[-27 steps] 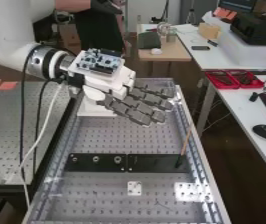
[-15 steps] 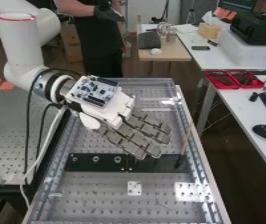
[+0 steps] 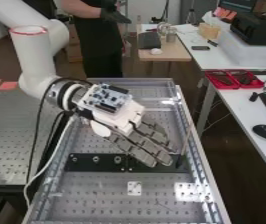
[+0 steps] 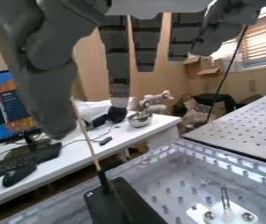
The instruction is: Grab the drill bit and place it in the clear container
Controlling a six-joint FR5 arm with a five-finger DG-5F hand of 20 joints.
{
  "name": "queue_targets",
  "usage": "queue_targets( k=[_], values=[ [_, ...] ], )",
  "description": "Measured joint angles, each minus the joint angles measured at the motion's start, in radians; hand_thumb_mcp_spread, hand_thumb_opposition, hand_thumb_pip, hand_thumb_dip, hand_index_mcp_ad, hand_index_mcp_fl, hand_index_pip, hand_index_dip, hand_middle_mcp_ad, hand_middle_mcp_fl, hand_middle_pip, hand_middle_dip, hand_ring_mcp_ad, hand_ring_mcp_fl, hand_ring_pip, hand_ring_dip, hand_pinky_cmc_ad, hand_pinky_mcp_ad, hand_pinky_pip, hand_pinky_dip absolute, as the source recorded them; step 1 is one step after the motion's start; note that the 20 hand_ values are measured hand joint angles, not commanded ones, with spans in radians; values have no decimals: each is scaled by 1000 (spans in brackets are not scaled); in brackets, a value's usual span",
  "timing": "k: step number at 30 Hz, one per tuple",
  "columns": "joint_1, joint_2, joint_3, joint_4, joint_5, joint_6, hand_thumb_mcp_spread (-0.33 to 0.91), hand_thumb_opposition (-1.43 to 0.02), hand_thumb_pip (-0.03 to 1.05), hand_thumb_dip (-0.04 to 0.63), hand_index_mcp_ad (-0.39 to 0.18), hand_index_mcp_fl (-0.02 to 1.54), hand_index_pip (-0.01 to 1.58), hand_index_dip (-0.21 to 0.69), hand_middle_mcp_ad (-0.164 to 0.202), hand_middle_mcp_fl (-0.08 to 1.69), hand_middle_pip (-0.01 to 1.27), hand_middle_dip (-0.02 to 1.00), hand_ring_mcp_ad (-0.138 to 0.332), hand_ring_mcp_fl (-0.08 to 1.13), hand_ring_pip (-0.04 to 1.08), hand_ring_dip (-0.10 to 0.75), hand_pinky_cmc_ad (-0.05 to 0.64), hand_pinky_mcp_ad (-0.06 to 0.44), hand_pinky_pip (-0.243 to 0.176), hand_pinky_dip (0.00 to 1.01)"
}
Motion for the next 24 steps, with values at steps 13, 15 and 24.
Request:
queue_targets(
  k=[13,15,24],
  values=[
    [9,-73,66,27,-21,-26,461,-846,620,316,-24,290,1241,429,75,199,105,188,152,31,99,19,201,73,-63,101],
    [7,-86,84,15,-24,-30,463,-845,607,314,-24,290,1253,429,77,218,105,192,150,26,98,19,199,73,-65,103],
    [4,-118,124,-24,-34,-56,508,-883,604,328,-24,188,1253,443,75,218,110,206,152,45,112,28,236,72,-65,105]
  ],
)
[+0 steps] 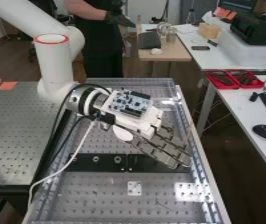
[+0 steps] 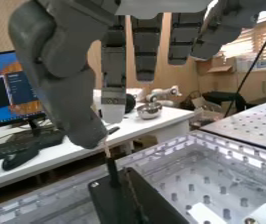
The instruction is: Grab the drill bit and place it in the clear container
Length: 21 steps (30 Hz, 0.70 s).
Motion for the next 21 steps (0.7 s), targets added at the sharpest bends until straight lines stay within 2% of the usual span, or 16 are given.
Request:
queue_targets(
  k=[2,8,13,18,21],
  values=[
    [-1,-2,1,-1,0,-8,503,-880,604,347,-24,188,1250,445,75,218,110,208,148,49,113,28,234,72,-66,105],
    [-8,-11,-2,13,-1,-28,524,-892,604,346,-24,154,1253,461,75,230,110,220,150,68,103,35,251,86,-68,120],
    [-11,-23,-3,9,-6,-37,524,-892,595,346,-24,192,1281,461,75,251,110,218,147,68,103,35,248,86,-68,122],
    [-12,-32,-3,5,-46,-73,527,-892,595,346,-24,194,1281,461,75,251,110,222,147,72,103,35,264,84,-68,119],
    [-14,-32,-4,6,-57,-77,529,-892,595,346,-35,208,1300,461,63,250,110,222,145,72,110,42,264,87,-68,122]
  ],
)
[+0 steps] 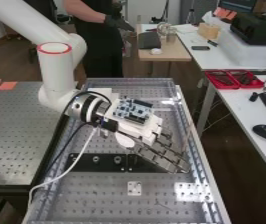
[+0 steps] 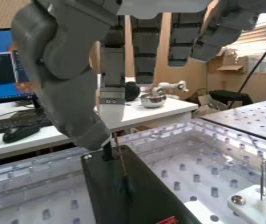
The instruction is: Grab the drill bit and place it in the clear container
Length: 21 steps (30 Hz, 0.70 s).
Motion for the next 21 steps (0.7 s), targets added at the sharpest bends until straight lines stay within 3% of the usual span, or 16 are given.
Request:
queue_targets(
  k=[9,21],
  values=[
    [-14,-1,2,9,-32,-26,525,-892,595,346,-37,220,1300,461,65,262,110,222,145,79,113,42,265,84,-68,122],
    [-29,-20,20,-2,-64,-12,525,-892,595,346,-38,290,1295,443,66,281,105,222,145,80,105,49,281,87,-68,124]
  ],
)
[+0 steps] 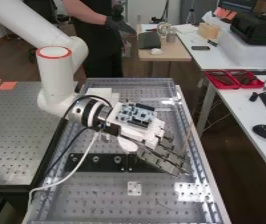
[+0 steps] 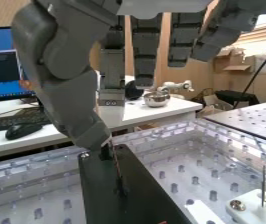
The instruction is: Grab the drill bit and place it in the clear container
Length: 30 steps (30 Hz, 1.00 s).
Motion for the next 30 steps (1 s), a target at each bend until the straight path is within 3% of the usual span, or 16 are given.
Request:
queue_targets(
  k=[21,30],
  values=[
    [-12,-27,27,-2,-20,5,611,-942,581,349,-54,421,1389,414,63,298,108,230,148,98,108,51,302,89,-68,136],
    [-16,-31,40,-16,-18,7,634,-960,578,346,-99,436,1381,414,65,300,108,227,152,99,108,51,302,89,-68,136]
  ],
)
